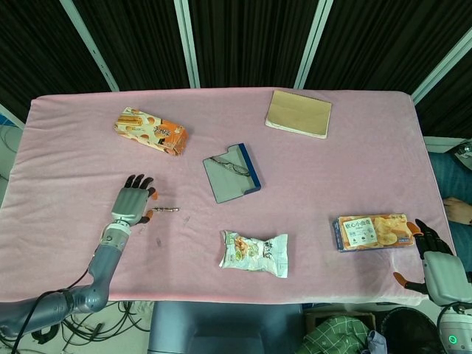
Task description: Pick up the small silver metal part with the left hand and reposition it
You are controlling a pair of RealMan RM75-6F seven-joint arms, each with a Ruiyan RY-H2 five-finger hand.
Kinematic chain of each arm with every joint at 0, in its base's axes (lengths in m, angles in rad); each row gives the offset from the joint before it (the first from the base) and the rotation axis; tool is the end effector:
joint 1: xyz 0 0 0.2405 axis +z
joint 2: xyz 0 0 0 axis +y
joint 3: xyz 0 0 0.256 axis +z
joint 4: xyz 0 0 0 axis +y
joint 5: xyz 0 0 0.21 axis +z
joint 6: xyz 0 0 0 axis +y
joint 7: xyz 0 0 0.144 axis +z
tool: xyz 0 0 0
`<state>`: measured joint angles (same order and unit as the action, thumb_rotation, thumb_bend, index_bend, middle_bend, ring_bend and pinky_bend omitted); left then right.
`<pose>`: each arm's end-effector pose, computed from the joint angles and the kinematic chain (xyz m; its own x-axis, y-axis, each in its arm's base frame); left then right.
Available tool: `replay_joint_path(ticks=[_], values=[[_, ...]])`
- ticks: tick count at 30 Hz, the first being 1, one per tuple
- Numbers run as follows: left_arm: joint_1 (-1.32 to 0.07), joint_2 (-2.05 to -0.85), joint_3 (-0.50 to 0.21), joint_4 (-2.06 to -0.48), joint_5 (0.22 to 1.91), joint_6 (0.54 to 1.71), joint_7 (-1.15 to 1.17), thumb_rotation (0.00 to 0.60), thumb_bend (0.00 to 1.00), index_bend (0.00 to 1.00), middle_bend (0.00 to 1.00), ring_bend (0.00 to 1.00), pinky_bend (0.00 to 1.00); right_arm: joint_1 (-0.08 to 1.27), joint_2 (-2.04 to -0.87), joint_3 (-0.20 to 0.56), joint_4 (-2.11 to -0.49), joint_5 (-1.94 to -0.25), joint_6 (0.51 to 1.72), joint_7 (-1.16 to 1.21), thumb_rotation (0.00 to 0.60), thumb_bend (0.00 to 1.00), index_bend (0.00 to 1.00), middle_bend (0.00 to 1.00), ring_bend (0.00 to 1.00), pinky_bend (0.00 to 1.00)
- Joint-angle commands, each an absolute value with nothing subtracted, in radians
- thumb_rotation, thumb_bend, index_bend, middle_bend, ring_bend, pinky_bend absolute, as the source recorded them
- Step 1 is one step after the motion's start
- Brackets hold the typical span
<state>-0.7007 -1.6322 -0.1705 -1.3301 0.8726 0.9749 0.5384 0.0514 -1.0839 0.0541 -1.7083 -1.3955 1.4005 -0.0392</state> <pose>-0.2066 0.3506 -0.0284 0.5248 0.3094 0.7930 0.8505 -0.1540 -0.5028 -0.3178 -0.1688 0.1555 0.3551 -0.1024 0.9292 -0.9236 0.1149 0.3656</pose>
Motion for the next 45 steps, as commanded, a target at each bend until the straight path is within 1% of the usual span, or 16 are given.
replay_joint_path(ticks=[1, 6, 12, 22, 26, 34, 45], values=[[-0.712, -1.648, -0.168, -1.35, 0.833, 0.999, 0.595, 0.6, 0.36, 0.44, 0.13, 0.0, 0.0, 0.051, -1.084, 0.055, -1.709, -1.396, 1.401, -0.038, 0.6, 0.09, 0.0, 0.0, 0.05, 0.18], [-0.701, -1.665, -0.162, -1.34, 0.819, 1.034, 0.613, 0.6, 0.36, 0.46, 0.13, 0.0, 0.0, 0.051, -1.083, 0.055, -1.709, -1.394, 1.402, -0.035, 0.6, 0.09, 0.0, 0.0, 0.05, 0.18], [-0.699, -1.683, -0.162, -1.313, 0.824, 1.046, 0.613, 0.6, 0.36, 0.49, 0.15, 0.0, 0.0, 0.052, -1.082, 0.056, -1.71, -1.392, 1.4, -0.033, 0.6, 0.09, 0.0, 0.0, 0.05, 0.18], [-0.714, -1.706, -0.174, -1.282, 0.806, 1.034, 0.637, 0.6, 0.36, 0.5, 0.15, 0.0, 0.0, 0.052, -1.082, 0.056, -1.71, -1.39, 1.4, -0.033, 0.6, 0.09, 0.0, 0.0, 0.05, 0.18], [-0.716, -1.709, -0.171, -1.281, 0.804, 1.029, 0.646, 0.6, 0.36, 0.52, 0.16, 0.0, 0.0, 0.053, -1.082, 0.057, -1.709, -1.389, 1.399, -0.033, 0.6, 0.09, 0.0, 0.0, 0.05, 0.18], [-0.716, -1.722, -0.17, -1.261, 0.79, 1.029, 0.662, 0.6, 0.36, 0.53, 0.16, 0.0, 0.0, 0.053, -1.081, 0.057, -1.71, -1.39, 1.399, -0.029, 0.6, 0.09, 0.0, 0.0, 0.05, 0.18], [-0.718, -1.739, -0.174, -1.25, 0.806, 1.038, 0.659, 0.6, 0.36, 0.53, 0.16, 0.0, 0.0, 0.054, -1.081, 0.056, -1.71, -1.389, 1.397, -0.031, 0.6, 0.09, 0.0, 0.0, 0.05, 0.18]])
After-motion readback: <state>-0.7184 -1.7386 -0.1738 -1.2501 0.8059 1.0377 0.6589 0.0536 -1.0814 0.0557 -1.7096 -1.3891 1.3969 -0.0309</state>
